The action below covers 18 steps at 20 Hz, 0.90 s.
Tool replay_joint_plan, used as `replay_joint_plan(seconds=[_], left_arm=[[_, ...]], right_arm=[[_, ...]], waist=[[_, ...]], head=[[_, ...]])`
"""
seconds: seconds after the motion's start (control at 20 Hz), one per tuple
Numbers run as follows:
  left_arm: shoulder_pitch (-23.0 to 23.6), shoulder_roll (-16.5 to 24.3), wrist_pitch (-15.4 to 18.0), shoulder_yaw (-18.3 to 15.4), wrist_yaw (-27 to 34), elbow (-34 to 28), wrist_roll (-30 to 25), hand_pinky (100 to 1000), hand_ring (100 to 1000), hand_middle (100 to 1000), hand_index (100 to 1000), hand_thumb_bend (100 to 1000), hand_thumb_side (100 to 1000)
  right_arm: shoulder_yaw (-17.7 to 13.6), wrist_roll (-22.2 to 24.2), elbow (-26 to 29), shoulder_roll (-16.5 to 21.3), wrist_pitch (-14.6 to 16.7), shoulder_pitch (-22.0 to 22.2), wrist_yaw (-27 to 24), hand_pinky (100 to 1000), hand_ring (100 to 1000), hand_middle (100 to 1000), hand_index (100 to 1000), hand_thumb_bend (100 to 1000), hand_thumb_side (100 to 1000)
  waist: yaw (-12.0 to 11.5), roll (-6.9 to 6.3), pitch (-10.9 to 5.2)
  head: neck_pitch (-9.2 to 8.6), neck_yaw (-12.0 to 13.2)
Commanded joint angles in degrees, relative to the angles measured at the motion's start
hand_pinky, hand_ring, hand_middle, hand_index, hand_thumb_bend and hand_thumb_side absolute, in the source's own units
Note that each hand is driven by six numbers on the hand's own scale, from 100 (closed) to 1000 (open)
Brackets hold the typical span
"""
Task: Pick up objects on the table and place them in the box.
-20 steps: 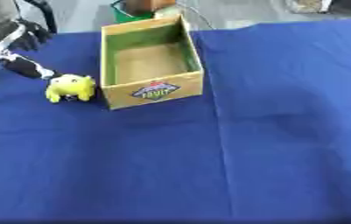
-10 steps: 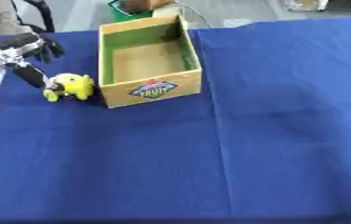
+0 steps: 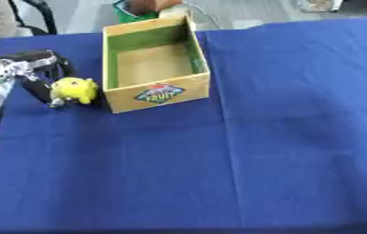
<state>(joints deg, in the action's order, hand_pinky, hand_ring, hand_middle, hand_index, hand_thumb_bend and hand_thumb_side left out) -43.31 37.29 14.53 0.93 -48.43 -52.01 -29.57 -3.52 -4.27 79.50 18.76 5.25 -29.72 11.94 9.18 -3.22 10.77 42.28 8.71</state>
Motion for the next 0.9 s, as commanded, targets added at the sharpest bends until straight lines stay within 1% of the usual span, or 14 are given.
replay_joint_plan(seconds=[0.05, 0.2, 0.3, 0.4, 0.6, 0.65, 0.7, 0.75, 0.8, 0.85, 0.9], left_arm=[[-0.9, 1.3, -0.5, -0.6, -1.4, -0.4, 1.5, 642, 581, 614, 755, 477, 100], [-0.9, 0.3, -2.8, -0.9, -4.0, -1.1, 4.2, 635, 573, 607, 753, 455, 100], [-0.8, -0.3, -3.5, -0.5, -5.7, -0.7, 6.0, 612, 546, 581, 739, 404, 100], [-0.7, -0.7, -3.5, -0.2, -7.0, 0.3, 8.1, 589, 518, 553, 723, 356, 100], [-0.6, -1.0, -2.9, 0.3, -8.4, 2.2, 11.6, 589, 518, 553, 723, 356, 100], [-0.7, -0.9, -3.0, 0.2, -8.6, 2.2, 12.2, 450, 349, 380, 533, 106, 100], [-0.7, -0.9, -3.3, 0.0, -9.0, 1.9, 13.0, 446, 343, 374, 526, 100, 100], [-0.7, -0.8, -3.6, -0.2, -9.3, 1.5, 14.0, 410, 297, 328, 477, 100, 100], [-0.7, -0.8, -3.8, -0.2, -9.6, 1.3, 14.9, 410, 297, 328, 477, 100, 100], [-0.7, -0.8, -3.9, -0.3, -9.6, 1.0, 15.8, 391, 271, 302, 453, 100, 100], [-0.7, -0.7, -4.0, -0.5, -9.5, 0.6, 16.6, 389, 267, 297, 449, 100, 100]], right_arm=[[-0.3, 0.1, 0.9, 0.8, 0.1, -0.7, -0.4, 743, 906, 679, 912, 100, 559], [-0.2, 0.1, 0.9, 0.8, 0.1, -0.7, -0.5, 743, 906, 679, 912, 100, 560], [-0.2, 0.1, 0.9, 0.8, 0.1, -0.7, -0.5, 743, 906, 679, 912, 100, 558], [-0.3, 0.1, 0.9, 0.8, 0.1, -0.7, -0.5, 743, 906, 679, 912, 100, 558], [-0.3, 0.1, 0.9, 0.8, 0.1, -0.7, -0.6, 743, 906, 679, 912, 100, 558], [-0.3, 0.1, 0.9, 0.8, 0.1, -0.6, -0.6, 743, 906, 679, 912, 100, 559], [-0.3, 0.1, 1.0, 0.8, 0.1, -0.6, -0.6, 743, 906, 679, 912, 100, 559], [-0.3, 0.1, 1.0, 0.8, 0.1, -0.6, -0.6, 743, 906, 679, 912, 100, 558], [-0.3, 0.1, 1.0, 0.8, 0.1, -0.6, -0.6, 743, 906, 679, 912, 100, 558], [-0.3, 0.1, 1.0, 0.8, 0.1, -0.5, -0.6, 743, 906, 679, 912, 100, 559], [-0.3, 0.1, 1.1, 0.9, 0.1, -0.5, -0.6, 743, 906, 679, 912, 100, 559]], waist=[[0.1, 0.13, -1.06], [0.2, 0.16, -1.02], [0.3, 0.17, -1.01], [0.4, 0.16, -1.01], [0.4, 0.15, -1.01], [0.4, 0.13, -1.03], [0.4, 0.12, -1.05], [0.4, 0.11, -1.06], [0.4, 0.1, -1.07], [0.4, 0.09, -1.09], [0.4, 0.07, -1.11]], head=[[0.17, 0.1], [0.1, 0.2], [0.07, 0.2], [0.06, 0.3], [0.07, 0.3], [0.07, 0.3], [0.07, 0.2], [0.07, 0.2], [0.06, 0.2], [0.07, 0.2], [0.03, 0.2]])
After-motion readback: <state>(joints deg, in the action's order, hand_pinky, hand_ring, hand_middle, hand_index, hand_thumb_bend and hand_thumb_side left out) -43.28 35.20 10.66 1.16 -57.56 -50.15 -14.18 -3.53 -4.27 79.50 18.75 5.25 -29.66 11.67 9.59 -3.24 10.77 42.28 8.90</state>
